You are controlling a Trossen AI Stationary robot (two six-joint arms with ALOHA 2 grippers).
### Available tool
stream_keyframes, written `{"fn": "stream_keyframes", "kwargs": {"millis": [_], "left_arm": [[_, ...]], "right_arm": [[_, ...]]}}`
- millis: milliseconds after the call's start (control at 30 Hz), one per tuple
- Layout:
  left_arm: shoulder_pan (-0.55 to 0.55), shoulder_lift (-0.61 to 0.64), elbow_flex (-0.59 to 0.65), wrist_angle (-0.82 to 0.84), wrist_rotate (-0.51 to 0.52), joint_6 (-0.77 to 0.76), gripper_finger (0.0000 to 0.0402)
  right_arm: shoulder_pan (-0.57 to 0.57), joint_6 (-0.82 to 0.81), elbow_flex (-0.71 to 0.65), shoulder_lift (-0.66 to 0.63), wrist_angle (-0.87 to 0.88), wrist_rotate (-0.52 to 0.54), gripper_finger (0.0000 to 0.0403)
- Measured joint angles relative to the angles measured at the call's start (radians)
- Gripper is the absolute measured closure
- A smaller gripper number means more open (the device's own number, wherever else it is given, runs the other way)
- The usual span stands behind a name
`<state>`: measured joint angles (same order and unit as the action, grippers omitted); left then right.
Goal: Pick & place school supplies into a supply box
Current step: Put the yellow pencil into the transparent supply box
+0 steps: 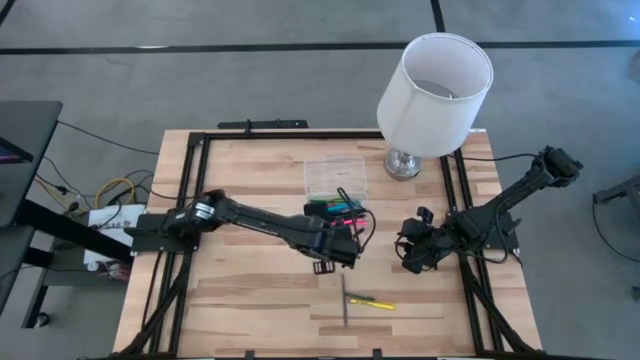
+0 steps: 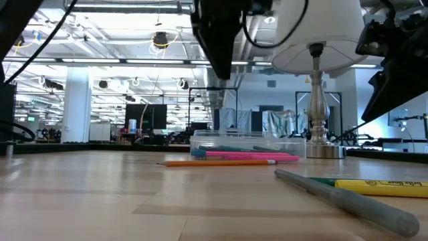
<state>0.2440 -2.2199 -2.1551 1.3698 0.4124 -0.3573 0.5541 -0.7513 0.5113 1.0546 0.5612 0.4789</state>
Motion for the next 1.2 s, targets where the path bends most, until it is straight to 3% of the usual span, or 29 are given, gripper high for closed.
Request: {"fn": "stream_keyframes", "kwargs": {"millis": [367,667,833,1067,1200], "left_arm": [[0.035,0.077,0.000,-0.023,-0.043,0.109,0.0242],[0.019,0.146,0.017,-0.193,-0.107,0.218,0.0242],[-0.002,0.264,0.305,-0.425,-0.191,0.177,0.0242],[-0.015,0.557,0.840,-0.720,-0.119,0.023,0.0242],[-0.055,0.676,1.102,-0.985,-0.153,-0.053,0.0242]], "right_arm": [[0.027,-0.096,-0.079,0.000,-0.084,-0.009,0.0278],[0.048,-0.138,-0.094,0.000,-0.084,-0.008,0.0278],[0.048,-0.139,-0.094,0.000,-0.084,-0.009,0.0278],[0.048,-0.138,-0.093,0.000,-0.085,-0.032,0.0278],[0.030,-0.132,-0.093,0.000,-0.084,-0.029,0.0278]]}}
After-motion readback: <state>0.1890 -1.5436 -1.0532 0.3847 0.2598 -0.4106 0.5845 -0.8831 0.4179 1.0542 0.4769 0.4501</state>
